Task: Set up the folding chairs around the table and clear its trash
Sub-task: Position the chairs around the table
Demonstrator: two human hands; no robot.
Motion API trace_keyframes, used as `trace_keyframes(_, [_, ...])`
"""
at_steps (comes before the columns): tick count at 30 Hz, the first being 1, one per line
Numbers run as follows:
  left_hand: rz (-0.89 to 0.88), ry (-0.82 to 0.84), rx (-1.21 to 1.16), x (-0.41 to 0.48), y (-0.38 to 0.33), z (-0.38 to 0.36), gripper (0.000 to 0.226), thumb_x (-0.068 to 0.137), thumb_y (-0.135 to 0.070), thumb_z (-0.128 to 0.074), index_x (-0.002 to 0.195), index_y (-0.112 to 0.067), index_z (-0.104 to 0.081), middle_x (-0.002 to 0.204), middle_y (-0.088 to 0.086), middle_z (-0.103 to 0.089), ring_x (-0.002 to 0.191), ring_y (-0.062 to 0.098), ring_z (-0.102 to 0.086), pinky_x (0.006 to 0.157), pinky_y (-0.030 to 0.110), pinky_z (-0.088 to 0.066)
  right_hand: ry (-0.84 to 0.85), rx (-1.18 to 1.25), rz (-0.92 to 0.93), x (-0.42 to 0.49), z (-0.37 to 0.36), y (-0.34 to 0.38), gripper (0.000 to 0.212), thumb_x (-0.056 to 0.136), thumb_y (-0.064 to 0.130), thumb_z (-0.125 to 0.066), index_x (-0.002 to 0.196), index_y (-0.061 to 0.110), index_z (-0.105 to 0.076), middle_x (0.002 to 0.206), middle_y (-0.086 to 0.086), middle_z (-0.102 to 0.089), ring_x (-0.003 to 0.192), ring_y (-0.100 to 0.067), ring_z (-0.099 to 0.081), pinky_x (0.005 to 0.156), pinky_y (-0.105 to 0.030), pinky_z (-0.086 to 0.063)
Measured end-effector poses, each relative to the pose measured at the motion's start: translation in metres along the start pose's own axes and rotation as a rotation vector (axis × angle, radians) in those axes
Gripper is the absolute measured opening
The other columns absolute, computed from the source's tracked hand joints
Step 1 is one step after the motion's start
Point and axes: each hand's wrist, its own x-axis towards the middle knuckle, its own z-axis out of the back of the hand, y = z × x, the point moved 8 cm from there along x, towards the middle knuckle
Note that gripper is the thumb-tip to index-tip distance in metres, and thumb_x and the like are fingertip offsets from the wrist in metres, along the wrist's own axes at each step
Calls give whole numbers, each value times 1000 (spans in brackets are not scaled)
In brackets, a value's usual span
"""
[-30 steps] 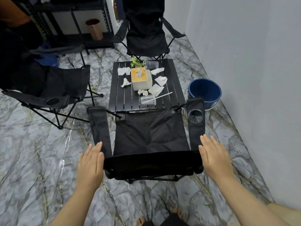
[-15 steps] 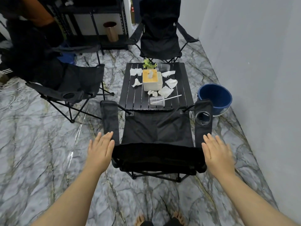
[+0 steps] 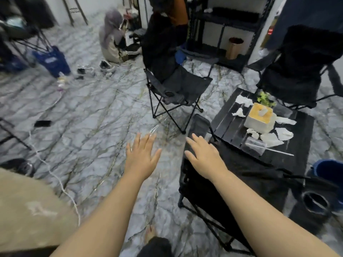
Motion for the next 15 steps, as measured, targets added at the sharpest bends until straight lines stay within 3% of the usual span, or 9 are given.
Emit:
trace_keyframes(4, [121,-46,35,19,80,23,79,75,-64,-3,145,-30,-17,156,-3,-19,146,20,1,116,49,4,88,-46,128,77,-39,70,53,98,42,-33,148,30,-16,159,5,-8,147,-17,-5,119,-44,-13])
trace_keyframes(6, [191,-38,32,37,125,30,81,73,-64,-2,145,-30,-16,156,-3,-18,146,21,1,116,49,2,142,-58,148,116,-61,96,53,98,41,-33,147,29,-16,159,4,-8,147,-16,-7,118,-43,-15])
trace_keyframes(10, [278,47,19,88,207,45,59,93,-52,-28,145,-28,-16,157,-2,-13,146,21,1,116,51,0,219,-89,123,195,-94,143,54,98,41,-32,148,26,-17,159,2,-9,146,-16,-7,118,-43,-17])
trace_keyframes(15, [339,109,-5,158,283,61,53,95,-45,-34,143,-27,-22,154,0,-24,145,22,-7,116,50,-4,279,-125,125,285,-116,199,56,98,43,-33,148,27,-15,160,2,-8,147,-18,-6,116,-45,-21])
